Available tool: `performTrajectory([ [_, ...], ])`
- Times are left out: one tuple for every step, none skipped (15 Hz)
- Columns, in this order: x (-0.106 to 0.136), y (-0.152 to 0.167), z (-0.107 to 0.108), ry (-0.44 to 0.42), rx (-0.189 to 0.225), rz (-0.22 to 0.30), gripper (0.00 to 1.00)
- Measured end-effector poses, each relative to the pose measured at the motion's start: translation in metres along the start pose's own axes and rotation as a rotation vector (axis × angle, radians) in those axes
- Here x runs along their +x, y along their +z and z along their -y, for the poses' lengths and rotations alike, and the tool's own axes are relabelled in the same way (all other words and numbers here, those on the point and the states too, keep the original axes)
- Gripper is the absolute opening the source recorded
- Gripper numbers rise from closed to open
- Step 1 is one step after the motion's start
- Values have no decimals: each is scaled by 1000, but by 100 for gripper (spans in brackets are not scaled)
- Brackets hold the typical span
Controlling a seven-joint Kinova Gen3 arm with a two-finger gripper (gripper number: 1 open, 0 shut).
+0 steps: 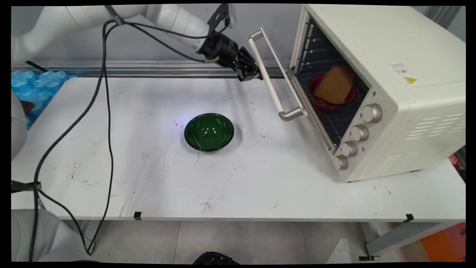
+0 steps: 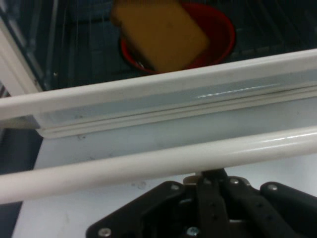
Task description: Close the oven
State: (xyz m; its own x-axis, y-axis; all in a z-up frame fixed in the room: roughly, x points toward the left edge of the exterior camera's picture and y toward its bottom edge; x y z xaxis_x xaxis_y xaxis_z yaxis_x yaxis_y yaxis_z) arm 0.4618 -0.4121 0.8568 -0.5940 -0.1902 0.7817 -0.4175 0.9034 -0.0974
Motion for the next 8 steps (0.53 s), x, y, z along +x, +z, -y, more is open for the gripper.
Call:
performTrajectory([
  [3,0,3,4,1,2,0],
  [6,-1,7,8,3,3,0],
  [9,-1,9,11,4,4,0],
  [11,-1,11,13,5,3,0],
  [14,0,14,15,6,3,0],
  [17,0,17,18,7,1,0],
  [20,2,19,20,7,-2,0],
  [23,3,22,22,7,-5,0],
])
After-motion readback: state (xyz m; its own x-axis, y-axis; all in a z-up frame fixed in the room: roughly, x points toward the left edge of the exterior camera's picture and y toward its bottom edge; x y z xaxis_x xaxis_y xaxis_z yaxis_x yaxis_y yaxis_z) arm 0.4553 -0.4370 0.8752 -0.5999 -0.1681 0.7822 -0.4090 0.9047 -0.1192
